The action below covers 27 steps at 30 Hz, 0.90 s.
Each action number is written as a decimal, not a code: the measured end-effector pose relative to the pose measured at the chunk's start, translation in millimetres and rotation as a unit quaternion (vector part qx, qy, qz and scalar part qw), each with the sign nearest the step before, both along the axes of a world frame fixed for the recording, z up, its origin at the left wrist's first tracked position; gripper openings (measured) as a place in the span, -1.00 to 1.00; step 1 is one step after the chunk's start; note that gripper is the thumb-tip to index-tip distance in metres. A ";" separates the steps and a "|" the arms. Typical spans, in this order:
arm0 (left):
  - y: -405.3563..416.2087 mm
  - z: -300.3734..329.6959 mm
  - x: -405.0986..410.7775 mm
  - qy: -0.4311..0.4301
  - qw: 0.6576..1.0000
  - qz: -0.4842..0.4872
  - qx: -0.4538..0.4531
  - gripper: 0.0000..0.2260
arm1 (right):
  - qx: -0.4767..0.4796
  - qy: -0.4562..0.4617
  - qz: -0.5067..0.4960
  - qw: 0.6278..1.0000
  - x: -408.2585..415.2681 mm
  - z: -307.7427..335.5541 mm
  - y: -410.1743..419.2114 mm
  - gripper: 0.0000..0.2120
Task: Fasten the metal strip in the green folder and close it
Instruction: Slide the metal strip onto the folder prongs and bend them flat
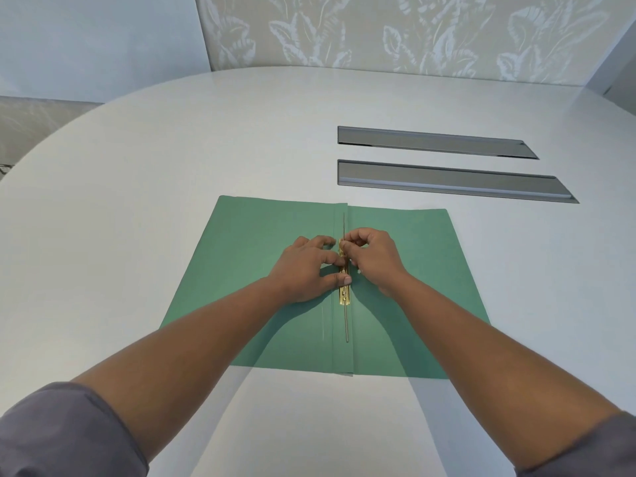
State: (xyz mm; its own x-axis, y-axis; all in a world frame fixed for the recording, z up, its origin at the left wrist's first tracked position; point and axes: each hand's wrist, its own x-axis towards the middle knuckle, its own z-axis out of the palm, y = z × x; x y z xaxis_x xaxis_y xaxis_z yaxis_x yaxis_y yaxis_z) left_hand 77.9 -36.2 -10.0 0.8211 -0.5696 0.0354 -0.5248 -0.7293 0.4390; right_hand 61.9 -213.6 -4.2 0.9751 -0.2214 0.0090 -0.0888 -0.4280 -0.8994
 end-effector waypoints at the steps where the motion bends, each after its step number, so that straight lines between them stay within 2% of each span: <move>1: 0.2 -0.4 0.5 -0.001 1.000 -0.002 -0.001 -0.57 | 0.000 0.001 0.000 1.000 2.0 -0.1 -0.4 -0.97; 11: 0.8 -4.2 2.6 -0.012 1.000 -0.013 -0.003 -0.57 | -0.028 0.056 -0.003 0.998 30.5 3.1 -13.2 -0.92; 17: 0.7 -6.2 2.7 -0.009 1.000 -0.009 -0.015 -0.56 | -0.152 0.019 0.040 0.987 41.7 -1.2 -12.2 -0.93; 27: 0.9 -9.8 3.3 -0.024 0.999 -0.013 -0.025 -0.58 | -0.224 -0.019 0.086 0.971 40.8 -5.1 -12.8 -0.89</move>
State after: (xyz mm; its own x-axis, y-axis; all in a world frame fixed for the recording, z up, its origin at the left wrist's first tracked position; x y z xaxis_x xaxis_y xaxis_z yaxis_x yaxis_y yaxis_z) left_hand 81.2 -35.3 -19.7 0.8024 -0.5878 0.1032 -0.5648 -0.6921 0.4495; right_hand 102.7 -226.5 -9.3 0.9944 -0.0211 0.1031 0.0477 -0.7825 -0.6208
